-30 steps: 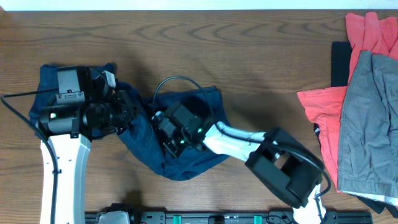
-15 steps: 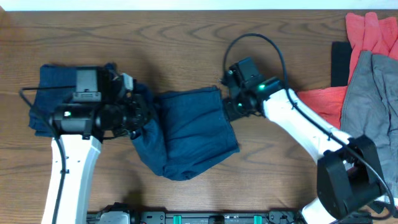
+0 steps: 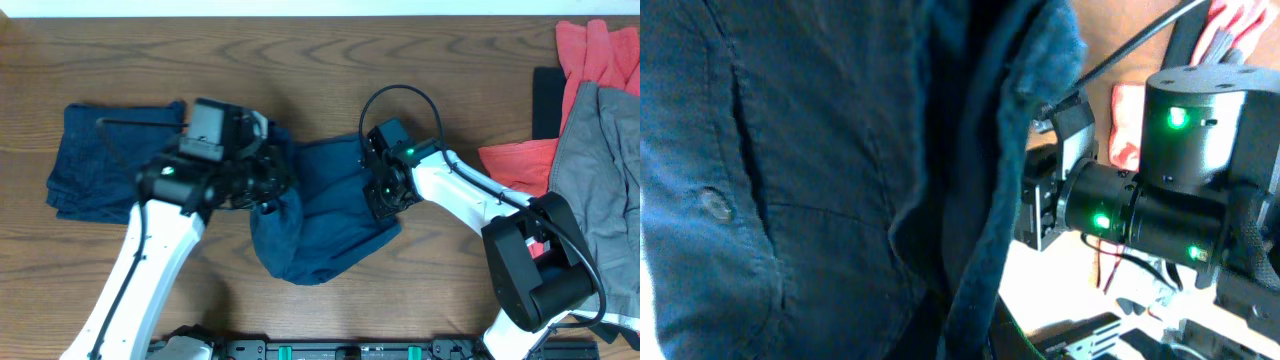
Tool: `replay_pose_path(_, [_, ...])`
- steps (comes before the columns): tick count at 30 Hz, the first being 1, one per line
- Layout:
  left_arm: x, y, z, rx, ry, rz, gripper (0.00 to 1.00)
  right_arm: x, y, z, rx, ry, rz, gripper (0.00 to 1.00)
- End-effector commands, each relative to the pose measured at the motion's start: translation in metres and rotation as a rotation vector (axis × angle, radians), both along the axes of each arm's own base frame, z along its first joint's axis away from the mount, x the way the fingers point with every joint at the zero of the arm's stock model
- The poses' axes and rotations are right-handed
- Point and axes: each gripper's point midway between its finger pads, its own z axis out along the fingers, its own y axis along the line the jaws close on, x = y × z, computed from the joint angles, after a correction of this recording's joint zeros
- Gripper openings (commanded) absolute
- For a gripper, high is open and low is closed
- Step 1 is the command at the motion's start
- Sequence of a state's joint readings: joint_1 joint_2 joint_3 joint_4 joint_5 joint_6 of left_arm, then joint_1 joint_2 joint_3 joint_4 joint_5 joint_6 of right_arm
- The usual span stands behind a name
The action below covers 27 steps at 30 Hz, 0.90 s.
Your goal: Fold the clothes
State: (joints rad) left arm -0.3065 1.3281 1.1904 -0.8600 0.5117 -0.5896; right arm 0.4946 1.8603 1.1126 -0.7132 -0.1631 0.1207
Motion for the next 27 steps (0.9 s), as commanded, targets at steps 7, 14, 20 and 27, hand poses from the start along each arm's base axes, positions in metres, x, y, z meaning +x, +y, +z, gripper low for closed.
replay_pose_path(7, [0.011, -0.050, -0.006, -0.055, 0.034, -0.002, 0.06, -0.008, -0.010, -0.012, -0.054, 0.014, -0.004, 0.02])
replay_pose_path(14, [0.020, -0.074, -0.019, -0.031, 0.029, 0.063, 0.06, -0.008, -0.011, -0.012, -0.060, 0.014, -0.023, 0.02])
replay_pose_path(20, [0.021, -0.092, -0.028, -0.017, 0.022, 0.073, 0.06, -0.008, -0.012, -0.012, -0.065, 0.018, -0.057, 0.02])
replay_pose_path(27, [0.028, -0.099, -0.021, -0.047, -0.013, 0.072, 0.06, -0.010, -0.012, -0.013, -0.068, 0.023, -0.059, 0.02])
